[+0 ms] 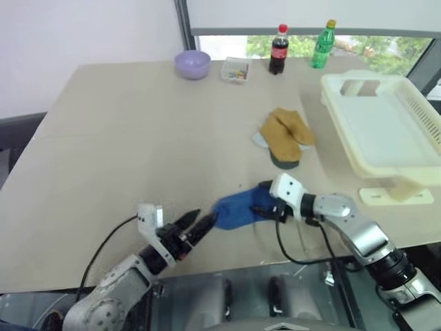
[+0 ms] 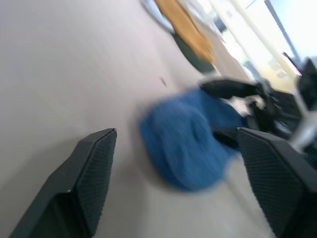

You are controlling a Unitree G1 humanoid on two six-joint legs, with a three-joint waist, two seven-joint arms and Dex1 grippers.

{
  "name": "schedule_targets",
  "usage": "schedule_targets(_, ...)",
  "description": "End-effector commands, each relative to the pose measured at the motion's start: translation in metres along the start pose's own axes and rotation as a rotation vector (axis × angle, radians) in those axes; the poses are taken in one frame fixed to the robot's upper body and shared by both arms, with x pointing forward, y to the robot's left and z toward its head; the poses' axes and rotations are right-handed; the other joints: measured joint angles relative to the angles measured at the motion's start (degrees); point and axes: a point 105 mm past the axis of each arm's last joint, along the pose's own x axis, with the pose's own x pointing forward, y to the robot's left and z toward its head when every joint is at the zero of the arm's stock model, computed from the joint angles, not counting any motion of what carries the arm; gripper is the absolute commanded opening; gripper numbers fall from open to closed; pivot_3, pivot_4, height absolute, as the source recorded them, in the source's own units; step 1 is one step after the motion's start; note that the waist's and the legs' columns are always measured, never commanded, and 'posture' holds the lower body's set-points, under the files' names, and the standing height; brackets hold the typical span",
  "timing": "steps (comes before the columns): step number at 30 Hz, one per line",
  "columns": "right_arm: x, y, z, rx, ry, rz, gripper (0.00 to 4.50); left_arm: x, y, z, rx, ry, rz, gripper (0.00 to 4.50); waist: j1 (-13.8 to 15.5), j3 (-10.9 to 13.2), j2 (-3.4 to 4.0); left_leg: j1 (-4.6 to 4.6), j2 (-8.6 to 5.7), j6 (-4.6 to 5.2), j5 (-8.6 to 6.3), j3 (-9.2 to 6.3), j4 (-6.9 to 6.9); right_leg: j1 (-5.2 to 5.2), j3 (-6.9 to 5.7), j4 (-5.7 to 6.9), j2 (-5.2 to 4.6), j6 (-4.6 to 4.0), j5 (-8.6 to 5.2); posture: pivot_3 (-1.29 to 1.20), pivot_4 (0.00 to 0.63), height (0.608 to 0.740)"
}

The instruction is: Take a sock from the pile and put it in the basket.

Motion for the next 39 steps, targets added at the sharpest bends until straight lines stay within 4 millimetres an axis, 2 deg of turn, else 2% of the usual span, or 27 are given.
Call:
schedule_targets(1,0.003,0.002,-0.005,0.001,0.025,0.002,3.55,0.007,0.0,-0.004,-0.13,0.087,-0.029,4.15,0.0,0.0,-0.02,0.07,0.0,0.0,0.0,0.0,0.02,0.06,0.01,0.01,0.0,0.0,0.0,0.0,0.15,0.74)
schedule_targets(9,0.008,0.0,-0.003,-0.024,0.023,-0.012,3.55,0.041,0.0,-0.005,-0.302,0.285,-0.143,4.15,0.0,-0.1,-0.06,0.22,-0.06,-0.03,0.02,0.04,0.01,0.15,0.06,0.1,0.04,-0.02,0.02,0.0,0.15,0.74)
schedule_targets(12,0.008,-0.003,0.0,-0.035,0.019,-0.027,3.55,0.048,-0.003,-0.002,-0.31,0.317,-0.19,4.15,-0.1,-0.1,-0.07,0.26,-0.07,-0.03,0.02,0.09,0.01,0.17,0.1,0.1,0.04,-0.02,0.02,0.0,0.15,0.74)
schedule_targets(14,0.007,-0.006,0.0,-0.038,0.018,-0.048,3.55,0.047,-0.017,0.011,-0.324,0.295,-0.302,4.15,-0.2,-0.1,-0.06,0.25,-0.07,-0.04,0.03,0.11,0.0,0.17,0.12,0.1,0.04,-0.02,0.02,0.0,0.15,0.74)
schedule_targets(17,0.007,-0.012,-0.008,-0.042,0.044,-0.094,3.55,0.036,-0.05,0.035,-0.379,0.272,-0.537,4.15,-0.2,-0.1,-0.1,0.17,-0.03,-0.1,0.06,0.12,0.0,0.11,0.14,0.11,0.04,-0.02,0.02,0.0,0.15,0.74)
schedule_targets(19,0.008,-0.011,-0.011,-0.057,0.057,-0.101,3.55,0.032,-0.056,0.038,-0.396,0.283,-0.578,4.15,-0.2,-0.1,-0.1,0.13,-0.02,-0.3,0.18,0.09,0.0,0.09,0.13,0.1,0.0,-0.02,0.02,0.0,0.15,0.74)
schedule_targets(23,0.009,-0.013,-0.005,-0.042,0.037,-0.132,3.55,0.044,-0.054,0.03,-0.409,0.308,-0.547,4.15,-0.2,-0.1,-0.1,0.15,-0.03,-0.29,0.17,0.1,-0.01,0.1,0.19,0.1,-0.03,-0.03,0.02,0.0,0.15,0.74)
schedule_targets(29,-0.012,-0.022,0.009,0.004,0.015,-0.186,3.55,0.065,-0.055,0.032,-0.401,0.275,-0.541,4.15,0.3,-0.1,-0.1,0.06,-0.05,-0.29,0.17,0.06,0.0,0.08,0.23,0.06,-0.06,-0.04,0.02,0.0,0.15,0.74)
schedule_targets(34,-0.034,-0.015,0.026,0.065,-0.005,-0.174,3.55,0.072,-0.059,0.037,-0.397,0.255,-0.57,4.15,0.6,0.0,-0.09,-0.2,-0.08,-0.31,0.18,0.02,-0.03,-0.1,0.24,0.0,-0.08,-0.04,0.02,0.0,0.15,0.74)
schedule_targets(39,-0.058,-0.013,0.028,0.098,0.032,-0.189,3.55,0.076,-0.058,0.037,-0.384,0.266,-0.584,4.15,1.0,0.0,-0.09,-0.21,-0.08,-0.24,0.14,-0.01,-0.11,-0.09,0.16,-0.11,-0.06,-0.05,0.01,0.0,0.15,0.74)
